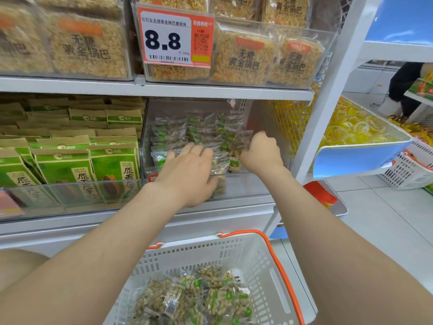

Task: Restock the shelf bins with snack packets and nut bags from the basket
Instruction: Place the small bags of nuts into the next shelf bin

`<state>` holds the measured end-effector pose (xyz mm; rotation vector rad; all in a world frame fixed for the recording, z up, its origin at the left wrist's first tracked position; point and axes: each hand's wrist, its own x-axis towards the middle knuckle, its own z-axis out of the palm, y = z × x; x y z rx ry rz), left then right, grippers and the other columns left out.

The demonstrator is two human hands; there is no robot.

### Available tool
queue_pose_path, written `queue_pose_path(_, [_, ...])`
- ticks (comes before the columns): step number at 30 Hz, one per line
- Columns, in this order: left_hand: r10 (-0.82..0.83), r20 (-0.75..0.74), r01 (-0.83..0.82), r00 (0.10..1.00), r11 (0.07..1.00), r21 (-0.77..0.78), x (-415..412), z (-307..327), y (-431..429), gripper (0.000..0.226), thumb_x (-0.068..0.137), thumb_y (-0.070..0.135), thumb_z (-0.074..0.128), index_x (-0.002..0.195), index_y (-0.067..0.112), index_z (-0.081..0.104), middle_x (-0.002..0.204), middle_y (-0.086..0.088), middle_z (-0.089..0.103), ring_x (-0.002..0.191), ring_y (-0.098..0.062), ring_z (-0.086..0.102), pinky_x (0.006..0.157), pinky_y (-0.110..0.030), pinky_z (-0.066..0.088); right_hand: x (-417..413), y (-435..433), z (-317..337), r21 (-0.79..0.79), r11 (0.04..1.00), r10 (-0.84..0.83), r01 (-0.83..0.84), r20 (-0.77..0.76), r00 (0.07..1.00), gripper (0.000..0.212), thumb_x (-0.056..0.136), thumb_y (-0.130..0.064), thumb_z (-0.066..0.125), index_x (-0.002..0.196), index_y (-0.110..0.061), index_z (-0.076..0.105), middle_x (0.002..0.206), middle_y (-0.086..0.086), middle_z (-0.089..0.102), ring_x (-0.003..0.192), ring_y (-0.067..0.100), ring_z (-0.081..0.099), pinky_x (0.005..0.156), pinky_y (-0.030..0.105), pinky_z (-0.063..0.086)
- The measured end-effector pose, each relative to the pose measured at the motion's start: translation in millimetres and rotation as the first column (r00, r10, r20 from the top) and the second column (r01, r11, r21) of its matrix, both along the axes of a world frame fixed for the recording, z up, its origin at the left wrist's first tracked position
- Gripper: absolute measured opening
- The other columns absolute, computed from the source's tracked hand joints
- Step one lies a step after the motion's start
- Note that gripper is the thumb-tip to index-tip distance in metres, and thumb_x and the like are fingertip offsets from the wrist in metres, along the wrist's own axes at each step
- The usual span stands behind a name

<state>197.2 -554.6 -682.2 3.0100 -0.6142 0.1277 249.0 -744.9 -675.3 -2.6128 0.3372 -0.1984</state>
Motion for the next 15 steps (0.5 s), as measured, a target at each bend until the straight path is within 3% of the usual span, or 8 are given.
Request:
queue_pose_path(3, [-0.009,0.121,0.018,0.993,0.997,-0.075,-5,-4,-1,0.055,0.099,0.054,0.053,0.141,0.019,0.045,0.145,-0.002,0.049,0.138,-0.027,0.042,0.109,-0.048,0.037,-16,5,4,-0.129,0.99,0.083,-0.057,0.207,0.975,0.022,0.094,-0.009,0.056,0.115,-0.001,0.056,0.103,0.016,0.061,0.096,0.038,0.061,0.069,0.038,0.043])
queue_pose_path(6, [-0.042,0.347,0.108,0.937,0.979,-0.175,-13,-8,-1,0.039,0.092,0.04,0.066,0.123,0.018,0.058,0.122,-0.003,0.055,0.115,-0.03,0.051,0.094,-0.044,0.042,-36,12,9,-0.182,0.971,0.216,-0.158,0.363,0.906,0.023,0.09,-0.01,0.051,0.106,-0.011,0.068,0.101,0.008,0.068,0.093,0.028,0.063,0.074,0.039,0.052])
queue_pose_path(10, [-0.16,0.622,0.323,0.766,0.933,-0.157,-26,-18,5,0.008,0.087,0.015,0.065,0.086,0.013,0.058,0.086,-0.006,0.053,0.083,-0.03,0.048,0.067,-0.045,0.039,-74,20,9,-0.126,0.95,0.31,-0.284,0.34,0.888,0.028,0.079,-0.022,0.04,0.076,-0.023,0.069,0.075,0.0,0.07,0.072,0.026,0.064,0.066,0.04,0.057])
queue_pose_path(13, [-0.293,0.598,0.418,0.747,0.905,-0.079,-34,-41,15,0.018,0.09,0.022,0.059,0.074,0.015,0.056,0.07,-0.005,0.054,0.069,-0.03,0.051,0.054,-0.04,0.039,-98,24,-4,-0.174,0.903,0.42,-0.393,0.17,0.891,0.029,0.075,-0.021,0.04,0.07,-0.021,0.069,0.071,0.004,0.069,0.07,0.031,0.062,0.063,0.041,0.057])
queue_pose_path(15, [-0.317,0.358,0.34,0.878,0.94,-0.003,-41,-58,21,0.028,0.092,0.037,0.051,0.071,0.019,0.054,0.066,-0.003,0.06,0.066,-0.031,0.059,0.051,-0.033,0.043,-110,26,-17,-0.219,0.857,0.479,-0.467,0.003,0.878,0.029,0.076,-0.019,0.042,0.075,-0.02,0.071,0.078,0.006,0.071,0.078,0.033,0.063,0.065,0.039,0.056])
